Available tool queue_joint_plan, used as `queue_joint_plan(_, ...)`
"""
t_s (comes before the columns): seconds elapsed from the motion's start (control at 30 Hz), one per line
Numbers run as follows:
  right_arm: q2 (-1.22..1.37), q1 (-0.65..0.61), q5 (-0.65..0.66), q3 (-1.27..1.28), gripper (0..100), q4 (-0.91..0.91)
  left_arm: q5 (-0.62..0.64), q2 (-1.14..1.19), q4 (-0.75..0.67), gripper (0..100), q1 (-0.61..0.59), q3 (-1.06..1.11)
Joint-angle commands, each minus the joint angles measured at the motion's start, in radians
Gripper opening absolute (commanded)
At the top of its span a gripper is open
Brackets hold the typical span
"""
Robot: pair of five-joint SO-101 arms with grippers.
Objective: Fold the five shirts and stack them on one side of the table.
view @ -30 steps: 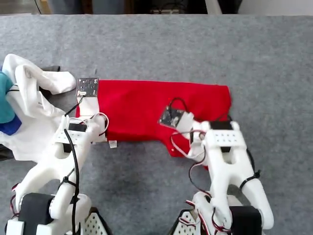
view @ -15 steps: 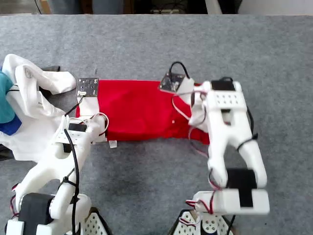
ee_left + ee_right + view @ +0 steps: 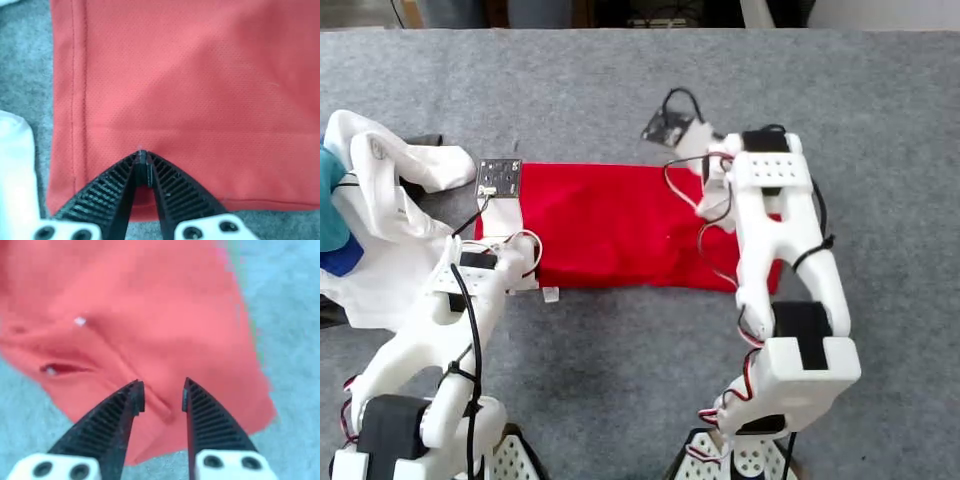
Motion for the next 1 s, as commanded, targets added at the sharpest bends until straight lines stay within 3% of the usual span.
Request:
queue_joint_plan(0.0, -0.012, 0.064, -0.060, -0.108, 13.2, 0.072, 0.006, -0.006, -0.012, 3, -0.008, -0.010)
queue_joint_plan(0.13, -0.048, 0.137, -0.071, -0.151, 0.9, 0.210, 0.006, -0.006, -0.012, 3, -0.008, -0.008)
queue_joint_plan(0.27, -0.053, 0.215, -0.173, -0.148, 10.1, 0.239, 0.006, -0.006, -0.012, 3, -0.008, -0.008)
queue_joint_plan(0.4, -0.031, 0.264, -0.436, -0.127, 24.0, 0.227, 0.006, -0.009, -0.012, 3, -0.025, -0.008)
queue_joint_plan(0.6, 0.102, 0.218, -0.591, -0.134, 36.1, 0.098, 0.009, -0.008, -0.012, 3, -0.044, -0.013)
queue_joint_plan(0.8, 0.297, 0.213, -0.687, -0.139, 32.3, -0.041, 0.009, -0.006, -0.012, 3, -0.042, -0.015)
queue_joint_plan(0.97, 0.358, 0.215, -0.683, -0.139, 13.9, -0.058, 0.011, -0.005, -0.012, 3, -0.042, -0.016)
